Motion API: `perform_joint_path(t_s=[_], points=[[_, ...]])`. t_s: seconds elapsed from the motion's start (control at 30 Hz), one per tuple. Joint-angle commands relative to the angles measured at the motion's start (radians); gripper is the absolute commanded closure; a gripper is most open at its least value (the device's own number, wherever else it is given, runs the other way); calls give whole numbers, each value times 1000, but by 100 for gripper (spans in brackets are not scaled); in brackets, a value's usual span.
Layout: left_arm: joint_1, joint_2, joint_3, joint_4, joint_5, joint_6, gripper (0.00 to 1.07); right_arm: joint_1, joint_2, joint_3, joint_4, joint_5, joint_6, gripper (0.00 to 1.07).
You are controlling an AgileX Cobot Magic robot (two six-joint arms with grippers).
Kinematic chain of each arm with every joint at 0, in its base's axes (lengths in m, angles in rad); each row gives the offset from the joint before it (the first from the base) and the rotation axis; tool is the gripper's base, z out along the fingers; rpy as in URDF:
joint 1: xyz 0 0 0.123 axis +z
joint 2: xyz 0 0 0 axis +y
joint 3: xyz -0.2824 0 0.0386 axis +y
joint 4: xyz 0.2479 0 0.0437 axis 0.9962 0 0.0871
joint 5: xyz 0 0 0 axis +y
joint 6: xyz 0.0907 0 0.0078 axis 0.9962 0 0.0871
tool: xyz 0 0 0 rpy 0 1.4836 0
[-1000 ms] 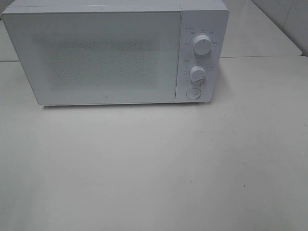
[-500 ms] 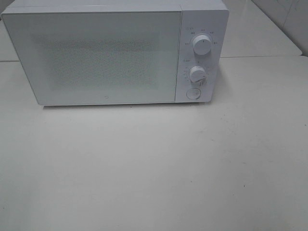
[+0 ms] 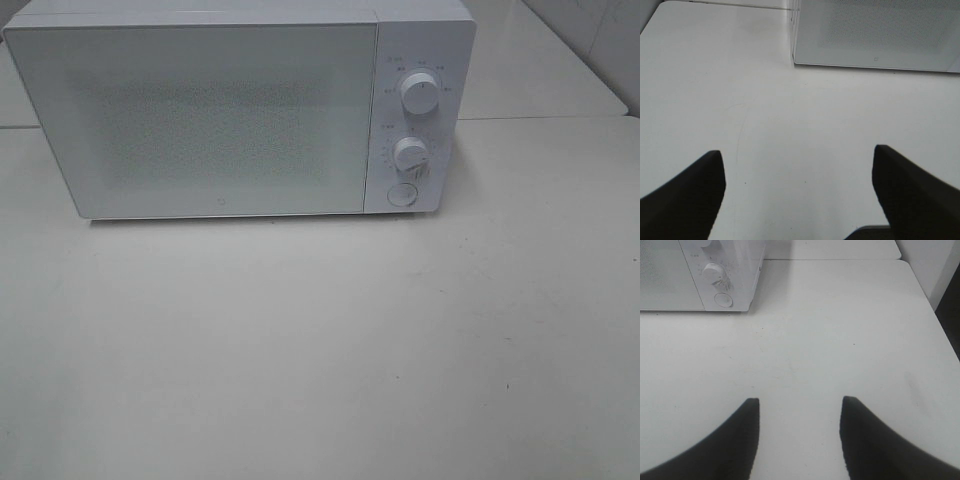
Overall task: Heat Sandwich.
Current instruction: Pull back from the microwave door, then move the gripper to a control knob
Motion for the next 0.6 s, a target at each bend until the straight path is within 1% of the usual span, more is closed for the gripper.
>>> perform_joint_path(t_s=[0.03, 0.6], points=[[1, -24, 3, -7, -14, 0, 31, 0, -29, 2, 0, -8, -10, 57], [1, -24, 3, -7, -14, 0, 31, 0, -29, 2, 0, -8, -10, 57]])
